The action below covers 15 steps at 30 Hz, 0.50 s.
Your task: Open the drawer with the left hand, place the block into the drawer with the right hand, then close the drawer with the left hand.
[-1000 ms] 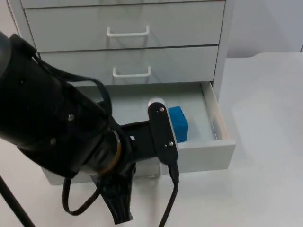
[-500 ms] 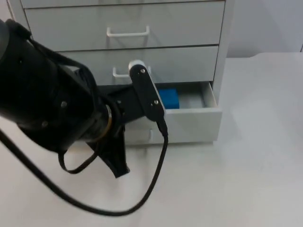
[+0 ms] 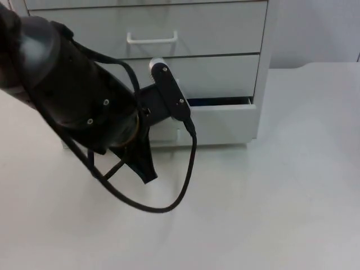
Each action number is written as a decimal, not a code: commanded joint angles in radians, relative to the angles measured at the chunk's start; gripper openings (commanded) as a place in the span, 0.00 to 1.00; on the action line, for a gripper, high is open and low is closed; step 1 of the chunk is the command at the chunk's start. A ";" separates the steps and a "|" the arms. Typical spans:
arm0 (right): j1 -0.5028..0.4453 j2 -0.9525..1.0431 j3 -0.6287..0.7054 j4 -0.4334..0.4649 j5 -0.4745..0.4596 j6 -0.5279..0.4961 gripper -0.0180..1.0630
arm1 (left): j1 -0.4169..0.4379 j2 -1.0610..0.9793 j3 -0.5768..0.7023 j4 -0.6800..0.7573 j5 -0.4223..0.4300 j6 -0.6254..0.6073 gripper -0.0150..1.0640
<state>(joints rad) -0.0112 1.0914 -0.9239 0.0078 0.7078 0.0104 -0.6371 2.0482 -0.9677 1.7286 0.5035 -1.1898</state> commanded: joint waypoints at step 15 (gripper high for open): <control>-0.002 -0.009 0.001 -0.008 -0.024 -0.004 0.78 | 0.045 0.044 -0.107 0.016 0.084 -0.014 0.01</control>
<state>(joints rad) -0.0112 1.0914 -0.9239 0.0000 0.6971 0.0104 -0.6053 2.0960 -1.0540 1.7226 0.5192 -1.1898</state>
